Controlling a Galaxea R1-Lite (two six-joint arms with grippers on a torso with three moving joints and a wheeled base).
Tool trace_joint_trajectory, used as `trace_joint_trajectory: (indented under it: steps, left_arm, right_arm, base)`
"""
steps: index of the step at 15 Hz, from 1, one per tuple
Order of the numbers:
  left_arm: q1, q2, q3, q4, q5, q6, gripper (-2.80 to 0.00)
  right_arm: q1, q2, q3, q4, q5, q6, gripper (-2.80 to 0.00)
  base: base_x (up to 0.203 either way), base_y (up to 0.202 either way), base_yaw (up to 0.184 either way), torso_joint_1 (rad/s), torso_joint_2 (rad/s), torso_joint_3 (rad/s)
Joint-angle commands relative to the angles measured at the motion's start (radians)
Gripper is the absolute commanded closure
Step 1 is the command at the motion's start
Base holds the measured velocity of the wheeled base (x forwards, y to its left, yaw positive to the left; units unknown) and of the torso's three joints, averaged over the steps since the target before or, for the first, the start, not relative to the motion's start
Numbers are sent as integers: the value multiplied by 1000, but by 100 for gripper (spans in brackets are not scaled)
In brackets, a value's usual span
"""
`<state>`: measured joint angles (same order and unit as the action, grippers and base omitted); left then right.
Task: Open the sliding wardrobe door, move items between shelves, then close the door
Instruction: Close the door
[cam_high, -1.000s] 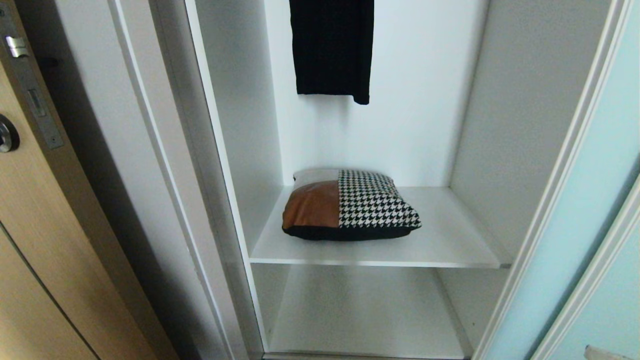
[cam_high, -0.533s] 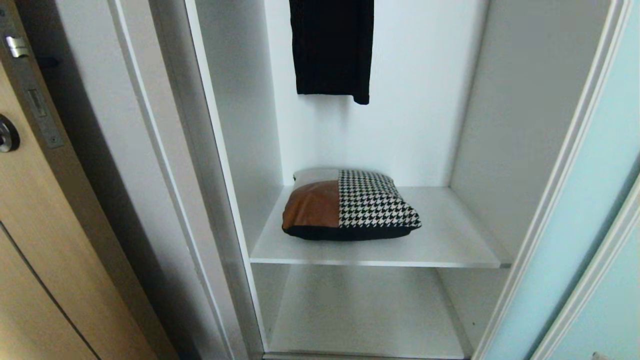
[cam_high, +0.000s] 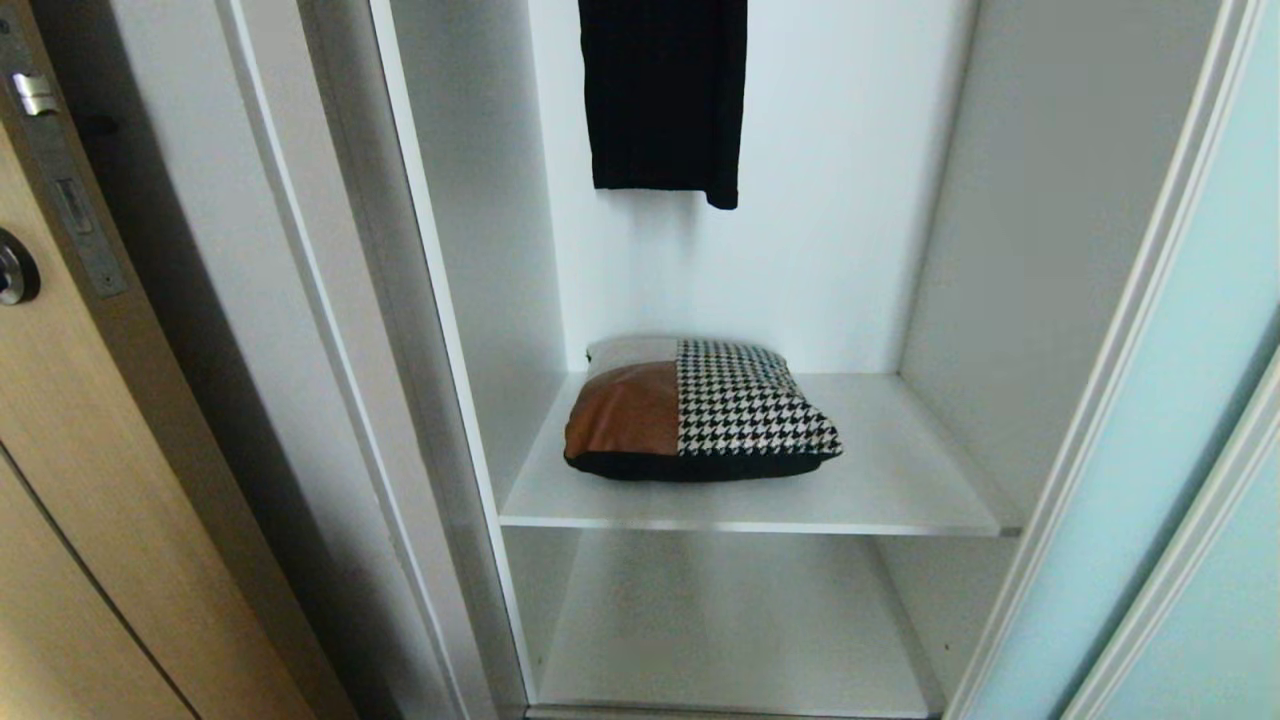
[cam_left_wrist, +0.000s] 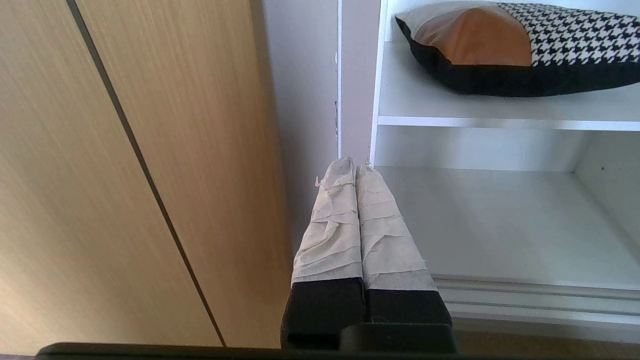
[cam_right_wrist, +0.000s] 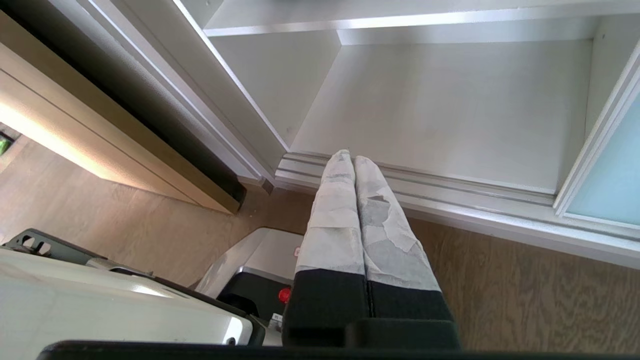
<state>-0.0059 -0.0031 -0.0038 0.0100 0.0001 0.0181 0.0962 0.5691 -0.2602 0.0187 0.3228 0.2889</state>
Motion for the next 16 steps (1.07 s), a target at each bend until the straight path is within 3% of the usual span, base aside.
trace_joint_trajectory:
  steps: [1,5,8,10,11,16]
  left_arm:
    - [0,3,1,-4,0,0,0]
    - [0,3,1,-2,1,0,0]
    - [0,3,1,-4,0,0,0]
    - [0,3,1,-4,0,0,0]
    - [0,3,1,-3,1,0,0]
    - [0,3,1,-4,1,0,0]
  right_arm:
    - [0,-19,7,1,0,1,0]
    - [-2,-171,61,-1,-25,-38,0]
    - [19,-276,144,-2,-160,-108,0]
    - [33,-287,233,-58,-335,-181,0]
    - [36,-287,256,-113,-357,-196,0]
    - [39,-290,262,-88,-337,-218,0]
  base:
    - [0,0,0,0,0,0]
    - [0,0,0,0,0,0]
    - [0,0,0,0,0,0]
    - [0,0,0,0,0,0]
    - [0,0,0,0,0,0]
    - [0,0,0,0,0,0]
